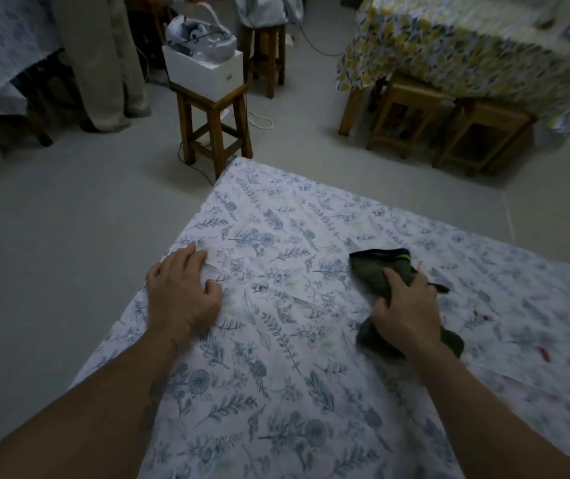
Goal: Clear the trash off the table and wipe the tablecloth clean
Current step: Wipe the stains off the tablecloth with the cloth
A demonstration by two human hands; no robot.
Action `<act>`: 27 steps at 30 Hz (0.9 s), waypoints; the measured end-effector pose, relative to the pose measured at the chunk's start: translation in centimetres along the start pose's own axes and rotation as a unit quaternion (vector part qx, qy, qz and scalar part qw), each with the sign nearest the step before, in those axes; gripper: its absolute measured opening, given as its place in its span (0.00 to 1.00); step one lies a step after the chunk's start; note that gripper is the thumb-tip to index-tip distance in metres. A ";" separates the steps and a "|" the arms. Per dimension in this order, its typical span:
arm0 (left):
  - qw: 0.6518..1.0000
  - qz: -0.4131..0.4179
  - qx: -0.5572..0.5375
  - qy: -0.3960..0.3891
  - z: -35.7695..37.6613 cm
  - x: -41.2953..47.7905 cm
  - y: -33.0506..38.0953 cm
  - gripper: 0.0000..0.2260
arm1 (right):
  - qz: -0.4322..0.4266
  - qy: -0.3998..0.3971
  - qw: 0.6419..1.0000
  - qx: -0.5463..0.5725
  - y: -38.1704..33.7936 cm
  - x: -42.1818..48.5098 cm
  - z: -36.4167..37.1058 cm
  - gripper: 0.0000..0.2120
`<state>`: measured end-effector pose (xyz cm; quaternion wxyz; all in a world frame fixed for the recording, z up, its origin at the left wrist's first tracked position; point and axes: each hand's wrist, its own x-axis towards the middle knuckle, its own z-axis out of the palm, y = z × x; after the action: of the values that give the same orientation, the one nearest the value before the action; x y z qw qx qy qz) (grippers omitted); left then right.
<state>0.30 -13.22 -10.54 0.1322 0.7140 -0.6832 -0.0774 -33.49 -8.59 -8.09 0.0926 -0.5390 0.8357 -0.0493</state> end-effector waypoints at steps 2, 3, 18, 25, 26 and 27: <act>1.000 -0.015 0.009 -0.025 -0.5 0.8 1.0 0.28 | -0.052 -0.013 0.999 0.009 -0.6 -1.6 -0.1 0.28; 0.999 -0.029 0.004 -0.035 -0.8 1.4 1.8 0.28 | -0.089 -0.018 0.996 0.010 -1.2 -2.3 0.1 0.28; 0.999 0.000 -0.035 -0.026 6.2 1.9 13.9 0.26 | -0.141 0.017 0.989 0.027 2.1 5.3 1.5 0.27; 0.999 -0.012 0.013 -0.027 6.3 1.9 14.6 0.29 | 0.045 0.061 0.996 0.038 11.2 8.3 -0.7 0.27; 1.000 -0.012 0.017 -0.024 6.3 1.9 14.7 0.29 | 0.042 0.060 0.996 0.054 11.4 8.3 -0.8 0.26; 0.999 -0.011 0.021 -0.022 6.3 1.9 14.8 0.29 | 0.043 0.059 0.995 0.074 11.2 8.1 -0.8 0.25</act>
<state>-15.60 -16.15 -12.05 0.1013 0.7222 -0.6795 -0.0805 -46.87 -11.36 -10.14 0.0841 -0.4904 0.8563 -0.1385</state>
